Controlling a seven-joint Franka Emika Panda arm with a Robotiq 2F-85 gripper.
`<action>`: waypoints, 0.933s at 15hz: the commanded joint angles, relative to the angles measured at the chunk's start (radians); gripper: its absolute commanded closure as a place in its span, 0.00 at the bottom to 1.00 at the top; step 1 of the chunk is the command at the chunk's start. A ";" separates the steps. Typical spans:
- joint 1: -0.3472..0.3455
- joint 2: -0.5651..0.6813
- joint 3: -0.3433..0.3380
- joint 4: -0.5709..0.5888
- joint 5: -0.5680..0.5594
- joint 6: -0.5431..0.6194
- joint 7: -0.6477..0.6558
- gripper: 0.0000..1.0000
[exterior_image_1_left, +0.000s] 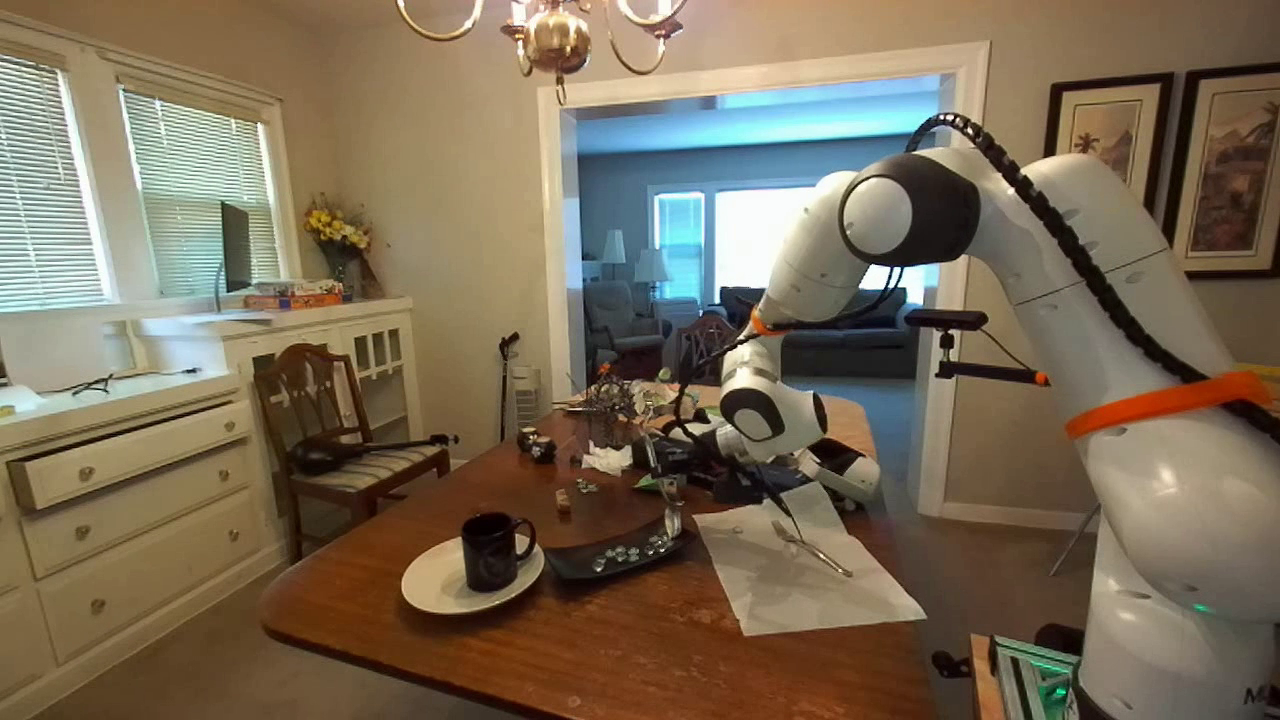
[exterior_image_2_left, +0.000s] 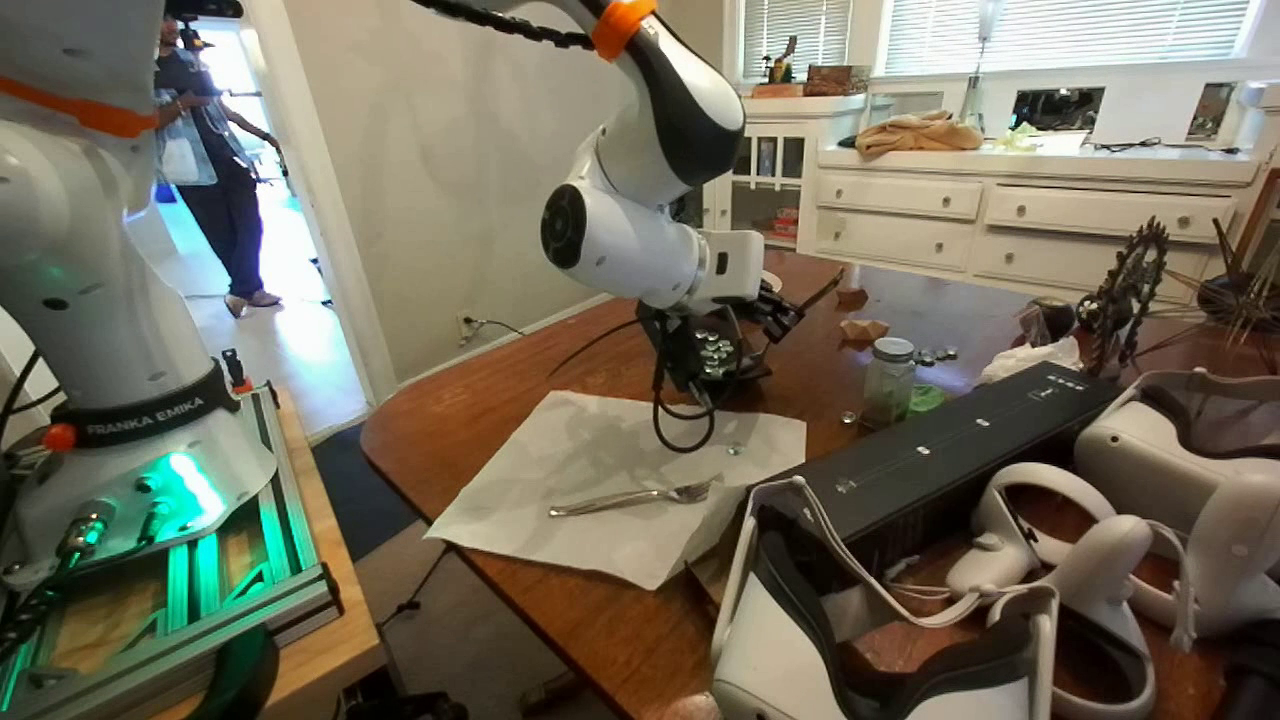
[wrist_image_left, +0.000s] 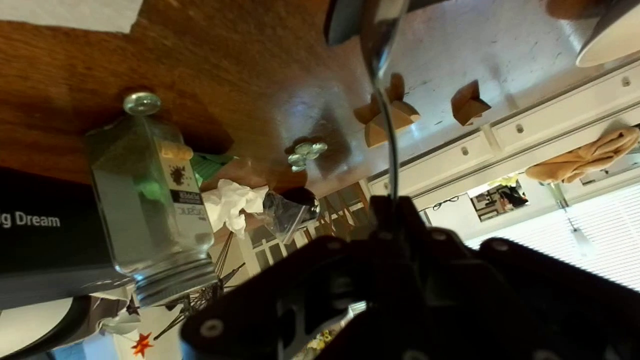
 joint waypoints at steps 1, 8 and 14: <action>0.020 0.031 -0.021 -0.010 0.071 -0.080 -0.046 0.99; -0.017 0.090 -0.009 0.003 -0.005 -0.308 0.017 0.99; -0.048 0.127 -0.007 0.032 -0.219 -0.481 0.196 0.99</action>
